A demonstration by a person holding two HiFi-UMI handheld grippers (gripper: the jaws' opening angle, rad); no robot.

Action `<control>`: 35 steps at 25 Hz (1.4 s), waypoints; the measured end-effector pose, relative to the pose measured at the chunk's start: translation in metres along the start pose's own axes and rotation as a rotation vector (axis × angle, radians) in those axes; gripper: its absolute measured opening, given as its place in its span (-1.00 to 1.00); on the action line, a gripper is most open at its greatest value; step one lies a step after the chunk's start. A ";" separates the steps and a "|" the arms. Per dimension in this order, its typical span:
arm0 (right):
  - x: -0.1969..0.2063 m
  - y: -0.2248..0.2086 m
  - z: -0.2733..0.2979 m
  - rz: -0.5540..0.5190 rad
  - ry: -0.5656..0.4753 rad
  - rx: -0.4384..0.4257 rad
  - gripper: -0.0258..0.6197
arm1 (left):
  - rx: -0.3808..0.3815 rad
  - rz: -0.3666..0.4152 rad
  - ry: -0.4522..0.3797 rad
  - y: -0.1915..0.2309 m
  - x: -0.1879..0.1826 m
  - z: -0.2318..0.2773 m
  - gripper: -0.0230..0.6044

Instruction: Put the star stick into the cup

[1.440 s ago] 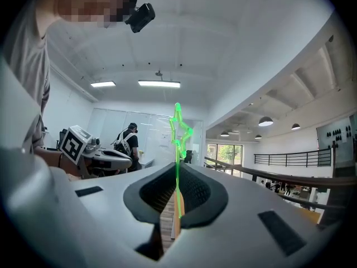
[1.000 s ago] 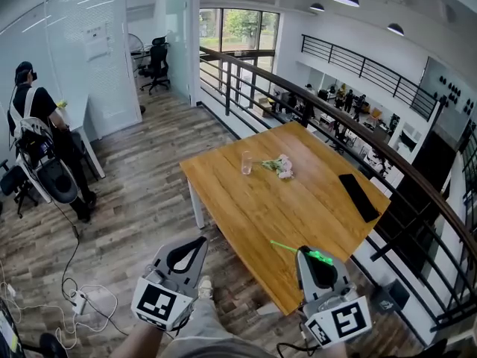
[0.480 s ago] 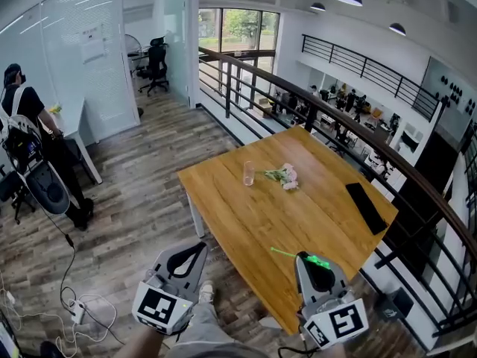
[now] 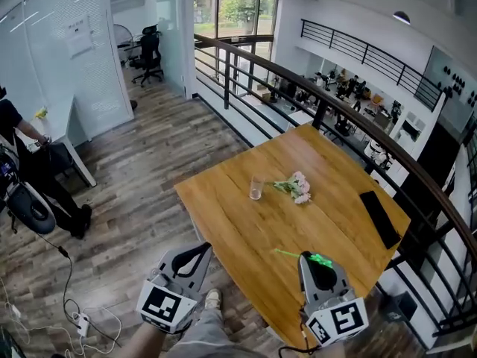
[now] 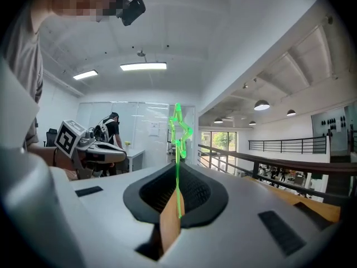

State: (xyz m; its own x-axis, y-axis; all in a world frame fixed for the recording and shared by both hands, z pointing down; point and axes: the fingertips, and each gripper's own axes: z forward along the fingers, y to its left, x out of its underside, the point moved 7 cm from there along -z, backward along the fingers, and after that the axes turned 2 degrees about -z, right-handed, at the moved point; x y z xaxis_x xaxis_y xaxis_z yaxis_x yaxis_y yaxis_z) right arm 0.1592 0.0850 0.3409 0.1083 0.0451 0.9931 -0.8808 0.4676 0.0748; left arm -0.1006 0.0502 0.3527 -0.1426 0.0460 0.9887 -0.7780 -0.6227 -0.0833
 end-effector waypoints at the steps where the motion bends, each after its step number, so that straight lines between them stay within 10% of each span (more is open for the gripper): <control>1: 0.001 -0.004 0.014 0.003 0.011 0.008 -0.80 | 0.010 0.003 0.005 0.011 0.001 0.011 -0.88; 21: -0.008 -0.060 0.230 -0.052 0.147 0.184 -0.80 | 0.255 0.027 0.070 0.168 0.019 0.183 -0.88; 35: 0.001 -0.083 0.259 0.024 0.153 0.189 -0.80 | 0.245 -0.022 0.078 0.187 0.023 0.209 -0.88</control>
State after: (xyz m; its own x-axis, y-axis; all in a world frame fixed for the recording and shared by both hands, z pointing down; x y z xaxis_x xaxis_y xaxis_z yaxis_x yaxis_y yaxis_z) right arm 0.1125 -0.1826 0.3595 0.1420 0.1945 0.9706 -0.9531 0.2915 0.0811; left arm -0.1216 -0.2284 0.3862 -0.1808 0.1159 0.9767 -0.6113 -0.7912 -0.0193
